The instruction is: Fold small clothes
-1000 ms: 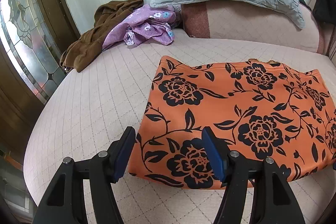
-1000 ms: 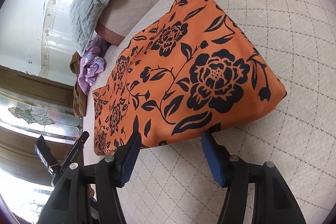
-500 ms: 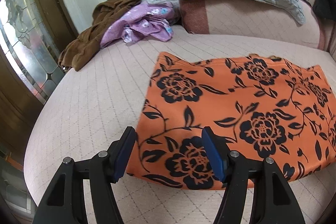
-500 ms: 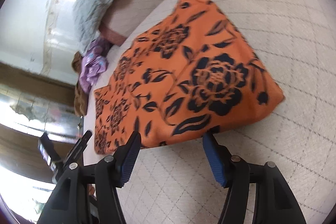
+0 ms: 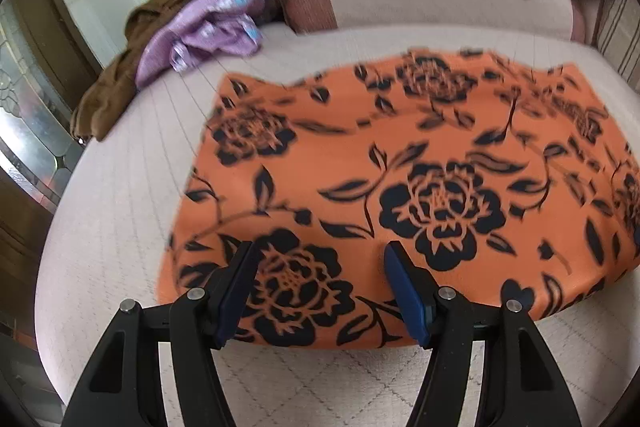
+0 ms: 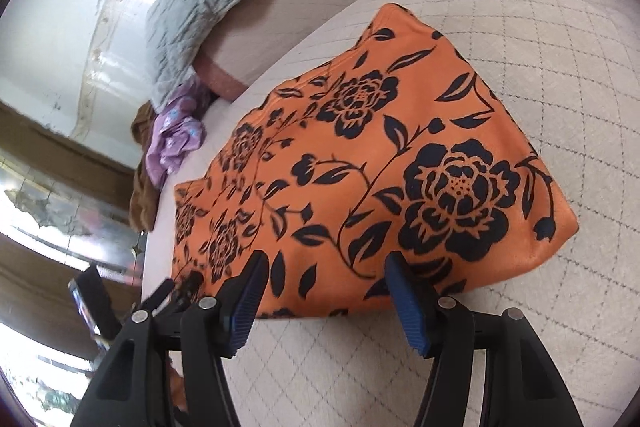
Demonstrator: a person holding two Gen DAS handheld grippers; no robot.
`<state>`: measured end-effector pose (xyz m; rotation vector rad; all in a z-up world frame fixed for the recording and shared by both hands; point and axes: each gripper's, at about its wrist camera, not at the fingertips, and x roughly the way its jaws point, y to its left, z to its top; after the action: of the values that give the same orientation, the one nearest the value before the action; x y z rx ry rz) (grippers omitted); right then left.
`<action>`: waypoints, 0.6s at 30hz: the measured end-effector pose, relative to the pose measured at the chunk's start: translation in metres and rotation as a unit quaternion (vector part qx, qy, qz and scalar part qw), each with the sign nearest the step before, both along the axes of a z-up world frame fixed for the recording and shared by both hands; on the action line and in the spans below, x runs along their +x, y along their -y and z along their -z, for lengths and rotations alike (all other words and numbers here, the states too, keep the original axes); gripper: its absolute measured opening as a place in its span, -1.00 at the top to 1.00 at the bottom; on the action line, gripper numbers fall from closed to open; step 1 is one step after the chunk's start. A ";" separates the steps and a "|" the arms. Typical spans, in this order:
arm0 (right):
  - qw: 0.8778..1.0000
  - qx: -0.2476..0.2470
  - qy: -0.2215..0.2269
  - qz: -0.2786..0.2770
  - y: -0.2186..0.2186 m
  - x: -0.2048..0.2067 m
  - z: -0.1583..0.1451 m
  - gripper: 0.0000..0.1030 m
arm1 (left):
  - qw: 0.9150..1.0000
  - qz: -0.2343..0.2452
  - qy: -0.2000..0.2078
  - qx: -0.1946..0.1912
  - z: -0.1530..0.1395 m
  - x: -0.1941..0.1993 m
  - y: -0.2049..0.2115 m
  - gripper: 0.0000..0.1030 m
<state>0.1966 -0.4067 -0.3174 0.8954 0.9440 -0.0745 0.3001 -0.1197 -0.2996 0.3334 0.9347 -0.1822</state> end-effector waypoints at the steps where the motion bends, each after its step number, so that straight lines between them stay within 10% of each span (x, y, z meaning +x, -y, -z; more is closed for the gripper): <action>1: 1.000 -0.001 -0.010 0.004 0.000 0.003 0.003 -0.23 | 1.000 0.000 -0.004 0.004 0.004 0.001 0.001 -0.31; 18: 0.999 0.039 -0.007 0.028 0.025 -0.029 0.004 -0.27 | 0.999 -0.044 0.020 -0.009 -0.014 0.008 -0.045 -0.38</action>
<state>0.1673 -0.4313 -0.3215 0.9938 0.9402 -0.0922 0.3076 -0.0749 -0.2851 0.2772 0.9057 -0.1032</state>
